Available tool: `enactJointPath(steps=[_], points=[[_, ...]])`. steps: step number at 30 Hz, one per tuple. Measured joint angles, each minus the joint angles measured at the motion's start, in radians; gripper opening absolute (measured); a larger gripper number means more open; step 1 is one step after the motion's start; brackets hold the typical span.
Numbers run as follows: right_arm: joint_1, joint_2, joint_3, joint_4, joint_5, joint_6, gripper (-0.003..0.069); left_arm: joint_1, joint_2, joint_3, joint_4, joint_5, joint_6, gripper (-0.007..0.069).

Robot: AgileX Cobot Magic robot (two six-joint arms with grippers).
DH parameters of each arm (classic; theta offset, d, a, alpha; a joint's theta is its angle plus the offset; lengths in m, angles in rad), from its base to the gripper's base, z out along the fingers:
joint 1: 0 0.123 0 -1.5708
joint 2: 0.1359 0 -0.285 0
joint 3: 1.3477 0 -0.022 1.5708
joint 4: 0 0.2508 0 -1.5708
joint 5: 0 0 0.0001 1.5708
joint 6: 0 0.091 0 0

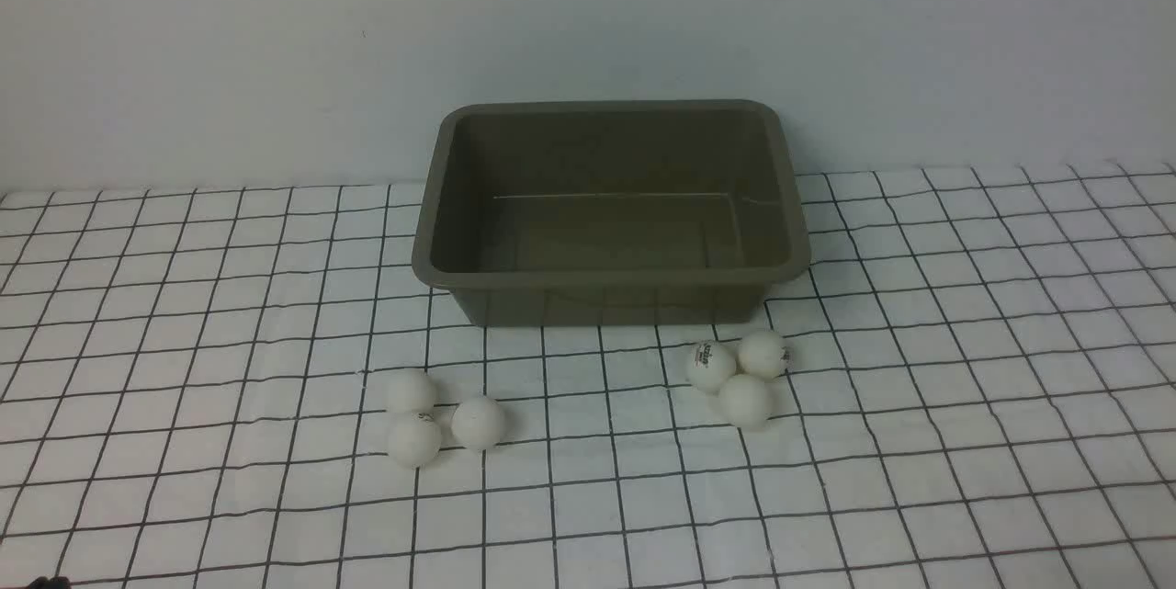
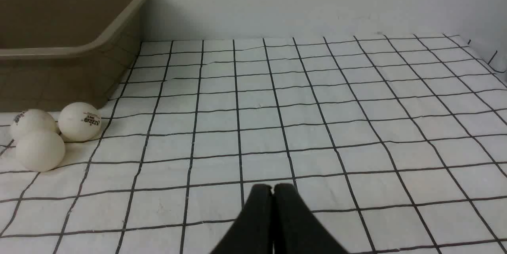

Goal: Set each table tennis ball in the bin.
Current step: Use the right arm to clamp the table tennis ball closest to it

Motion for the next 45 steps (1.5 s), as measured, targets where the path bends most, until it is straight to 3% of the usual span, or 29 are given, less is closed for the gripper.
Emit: enactJointPath(steps=[34,39,45], points=[[0.000,0.000,0.002,0.006,-0.016,0.000,-0.0018,0.000,0.000,0.000,0.000,0.000,0.000,-0.0004],[0.000,0.000,0.011,0.057,-0.086,0.000,-0.0018,0.000,0.000,0.000,0.000,0.000,0.000,-0.0004],[0.000,0.000,0.011,0.319,-0.336,0.002,-0.0018,0.000,0.000,0.000,0.000,0.000,0.000,-0.0004]])
